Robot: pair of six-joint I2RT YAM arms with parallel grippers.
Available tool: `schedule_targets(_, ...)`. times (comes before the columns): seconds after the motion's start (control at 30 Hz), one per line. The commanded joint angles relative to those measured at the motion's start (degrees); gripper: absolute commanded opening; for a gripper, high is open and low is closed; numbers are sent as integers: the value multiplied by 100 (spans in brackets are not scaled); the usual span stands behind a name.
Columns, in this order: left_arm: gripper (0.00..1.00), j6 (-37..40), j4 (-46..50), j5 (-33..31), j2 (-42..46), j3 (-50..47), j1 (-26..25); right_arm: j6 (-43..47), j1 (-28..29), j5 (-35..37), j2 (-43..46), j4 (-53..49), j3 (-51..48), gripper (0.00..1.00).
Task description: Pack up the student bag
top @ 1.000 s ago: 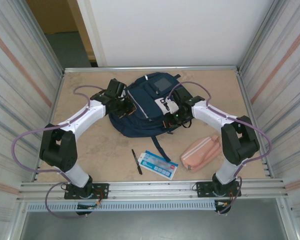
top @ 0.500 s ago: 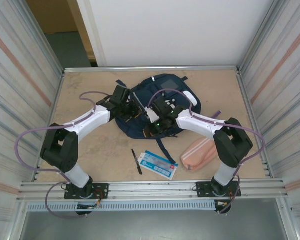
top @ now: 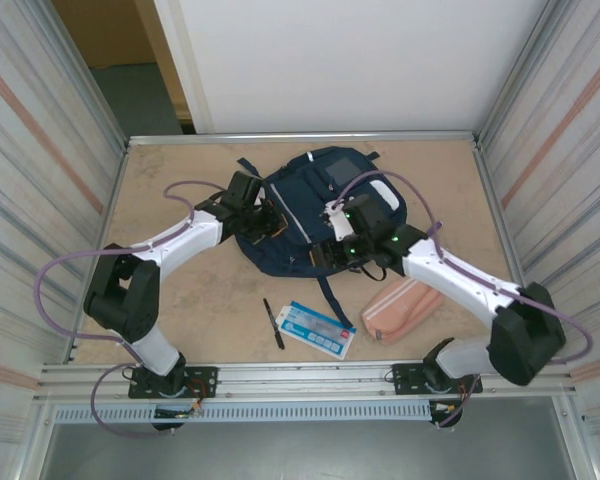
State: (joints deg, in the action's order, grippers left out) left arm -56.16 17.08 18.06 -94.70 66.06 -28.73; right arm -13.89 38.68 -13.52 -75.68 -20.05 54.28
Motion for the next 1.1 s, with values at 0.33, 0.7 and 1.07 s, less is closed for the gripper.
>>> schedule_targets(0.33, 0, 173, 287, 795, 284, 218, -144, 5185, 682, 1037, -534, 2441, -1040, 54)
schedule_targets(0.7, 0, 306, 571, 882, 346, 415, -210, 5960, 521, 1338, -1214, 2766, -609, 53)
schedule_targets(1.07, 0, 502, 722, 916, 399, 316, -142, 5958, 672, 940, -691, 3330, -972, 38)
